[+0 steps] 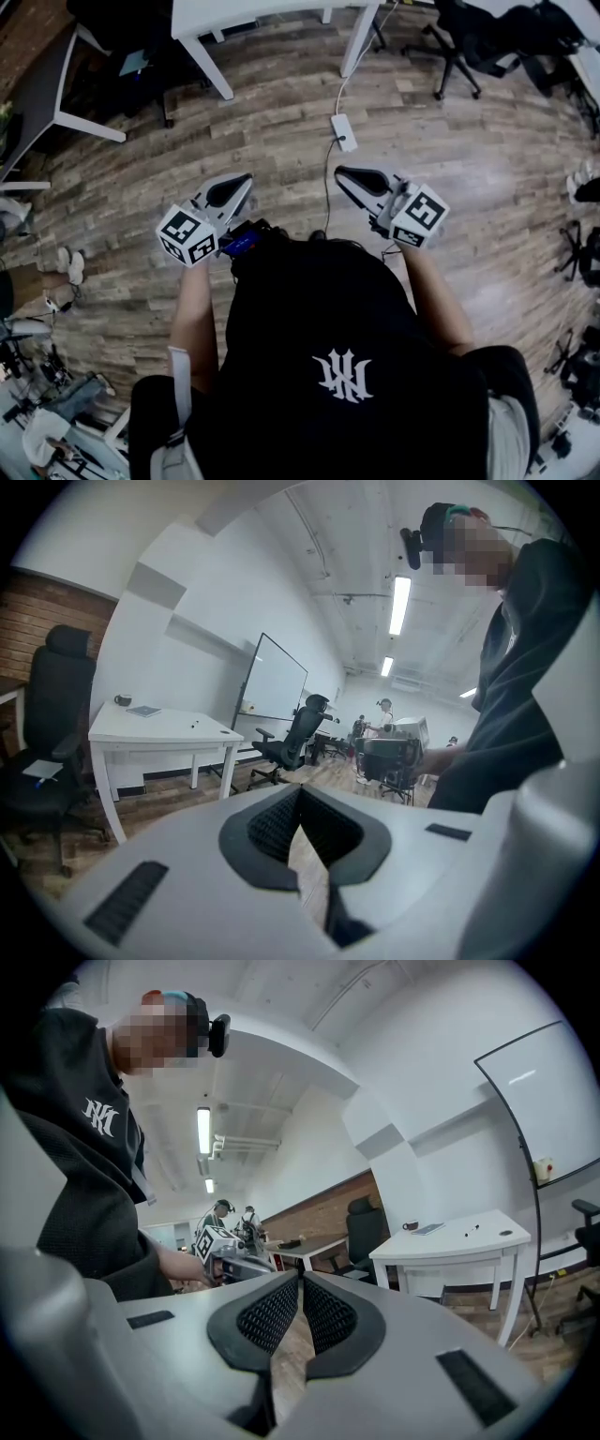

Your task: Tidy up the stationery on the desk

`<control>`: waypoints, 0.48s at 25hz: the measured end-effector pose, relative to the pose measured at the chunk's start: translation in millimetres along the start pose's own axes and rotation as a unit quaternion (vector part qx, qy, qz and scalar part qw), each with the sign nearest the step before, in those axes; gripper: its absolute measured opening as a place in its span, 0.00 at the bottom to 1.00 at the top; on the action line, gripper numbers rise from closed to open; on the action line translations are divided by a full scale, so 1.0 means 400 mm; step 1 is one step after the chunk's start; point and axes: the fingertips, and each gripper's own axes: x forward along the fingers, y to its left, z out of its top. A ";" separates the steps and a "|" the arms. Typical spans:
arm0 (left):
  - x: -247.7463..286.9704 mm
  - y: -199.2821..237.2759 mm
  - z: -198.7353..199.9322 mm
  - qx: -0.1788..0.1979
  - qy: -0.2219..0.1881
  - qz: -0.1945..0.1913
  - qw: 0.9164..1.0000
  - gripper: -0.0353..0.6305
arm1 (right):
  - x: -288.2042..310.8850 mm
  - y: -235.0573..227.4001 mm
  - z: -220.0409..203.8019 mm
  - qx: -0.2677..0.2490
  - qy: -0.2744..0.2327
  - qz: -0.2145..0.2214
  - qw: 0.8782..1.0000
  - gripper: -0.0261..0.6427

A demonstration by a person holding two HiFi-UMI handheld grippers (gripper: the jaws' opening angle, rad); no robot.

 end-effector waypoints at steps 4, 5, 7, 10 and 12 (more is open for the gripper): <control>0.015 -0.032 0.006 0.004 0.000 0.009 1.000 0.06 | -0.036 -0.010 -0.009 -0.001 -0.001 0.008 1.000 0.10; 0.019 -0.039 0.010 0.003 -0.002 0.011 1.000 0.06 | -0.044 -0.015 -0.013 -0.001 -0.002 0.010 1.000 0.10; 0.024 -0.047 0.013 0.001 -0.003 0.016 1.000 0.06 | -0.053 -0.031 -0.025 0.005 -0.001 0.011 1.000 0.10; 0.019 -0.045 0.005 0.000 0.001 0.025 1.000 0.06 | -0.062 -0.051 -0.046 0.023 -0.004 0.007 1.000 0.10; 0.011 -0.040 0.007 -0.003 0.001 0.033 0.999 0.06 | -0.066 -0.059 -0.055 0.033 -0.007 0.007 0.999 0.10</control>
